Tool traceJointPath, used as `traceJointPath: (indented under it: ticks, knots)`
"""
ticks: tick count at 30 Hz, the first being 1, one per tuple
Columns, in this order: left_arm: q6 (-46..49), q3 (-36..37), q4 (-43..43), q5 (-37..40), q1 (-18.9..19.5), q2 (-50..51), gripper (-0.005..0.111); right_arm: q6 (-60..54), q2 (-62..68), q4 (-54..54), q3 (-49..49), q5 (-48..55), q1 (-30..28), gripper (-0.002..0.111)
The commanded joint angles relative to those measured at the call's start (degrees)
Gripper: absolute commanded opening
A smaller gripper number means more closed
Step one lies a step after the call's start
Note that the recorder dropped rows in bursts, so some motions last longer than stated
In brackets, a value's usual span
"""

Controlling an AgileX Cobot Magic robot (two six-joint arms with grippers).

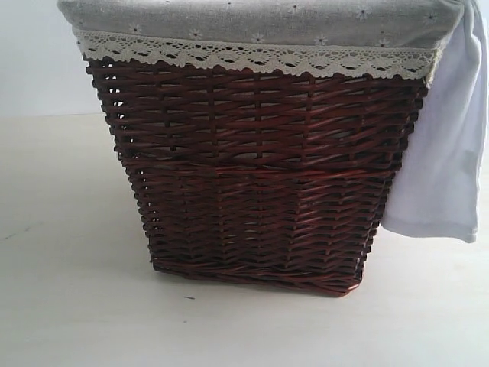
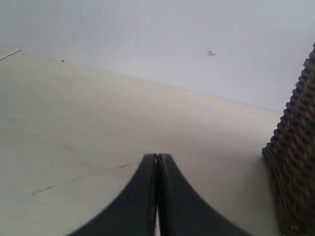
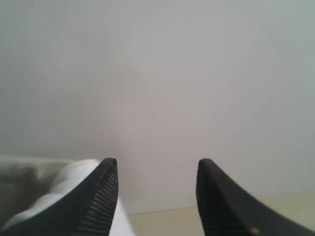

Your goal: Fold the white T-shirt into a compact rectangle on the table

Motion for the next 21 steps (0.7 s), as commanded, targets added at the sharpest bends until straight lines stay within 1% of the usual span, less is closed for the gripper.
traceJointPath:
  ticks: [1,4,5,6,7,8,9,10,11,12,13,14,15,16,17,18,19,20,21]
  knots:
    - [-0.41,-0.03,-0.52,-0.06,0.16,-0.27,0.000,1.13,2.72,-0.16,-0.53,2.53,-5.00,0.048]
    - [-0.41,-0.03,-0.52,-0.06,0.16,-0.27,0.000,7.65,6.54,-0.16,-1.08,-6.75,-9.39,0.046]
    - [-0.41,-0.03,-0.52,-0.06,0.16,-0.27,0.000,9.70,8.58,-0.16,-2.02,-12.03,-11.14,0.046]
    - [-0.41,-0.03,-0.52,-0.06,0.16,-0.27,0.000,10.27,10.73,-0.16,-3.58,-17.78,-12.87,0.046]
    - [-0.41,-0.03,-0.52,-0.06,0.16,-0.27,0.000,10.27,14.85,-0.16,-7.27,-27.60,-15.65,0.046]
    - [-0.41,-0.03,-0.52,-0.06,0.16,-0.27,0.000,10.27,16.53,-0.16,-9.18,-32.75,-17.14,0.046]
    - [-0.41,-0.03,-0.52,-0.06,0.16,-0.27,0.000,10.27,19.15,-0.16,-12.65,-42.52,-19.88,0.046]
    - [-0.41,-0.03,-0.52,-0.06,0.16,-0.27,0.000,10.27,20.49,-0.16,-14.63,-47.24,-21.25,0.046]
    - [-0.41,-0.03,-0.52,-0.06,0.16,-0.27,0.000,8.89,22.62,-0.16,-17.84,-54.92,-23.10,0.046]
    - [-0.41,-0.03,-0.52,-0.06,0.16,-0.27,0.000,6.65,23.49,-0.16,-19.14,-58.49,-23.60,0.046]
    - [-0.41,-0.03,-0.52,-0.06,0.16,-0.27,0.000,4.15,24.25,-0.16,-20.70,-63.08,-23.71,0.046]
    - [-0.41,-0.03,-0.52,-0.06,0.16,-0.27,0.000,2.38,24.27,-0.16,-21.08,-65.40,-23.51,0.046]
    - [-0.41,-0.03,-0.52,-0.06,0.16,-0.27,0.000,-2.92,24.27,-0.16,-21.34,-65.59,-22.16,0.046]
    - [-0.41,-0.03,-0.52,-0.06,0.16,-0.27,0.000,-7.94,23.45,-0.16,-21.34,-65.59,-19.84,0.048]
    - [-0.41,-0.03,-0.52,-0.06,0.16,-0.27,0.000,-10.20,23.05,-0.16,-21.21,-65.59,-18.75,0.051]
    - [-0.41,-0.03,-0.52,-0.06,0.16,-0.27,0.000,-12.94,21.83,-0.16,-20.81,-65.59,-16.21,0.057]
    - [-0.41,-0.03,-0.52,-0.06,0.16,-0.27,0.000,-13.28,21.35,-0.16,-20.58,-65.59,-15.03,0.059]
    - [-0.41,-0.03,-0.52,-0.06,0.16,-0.27,0.000,-13.97,20.25,-0.16,-20.58,-65.59,-13.45,0.063]
    - [-0.41,-0.03,-0.52,-0.06,0.16,-0.27,0.000,-13.24,19.64,-0.16,-20.58,-65.59,-13.14,0.064]
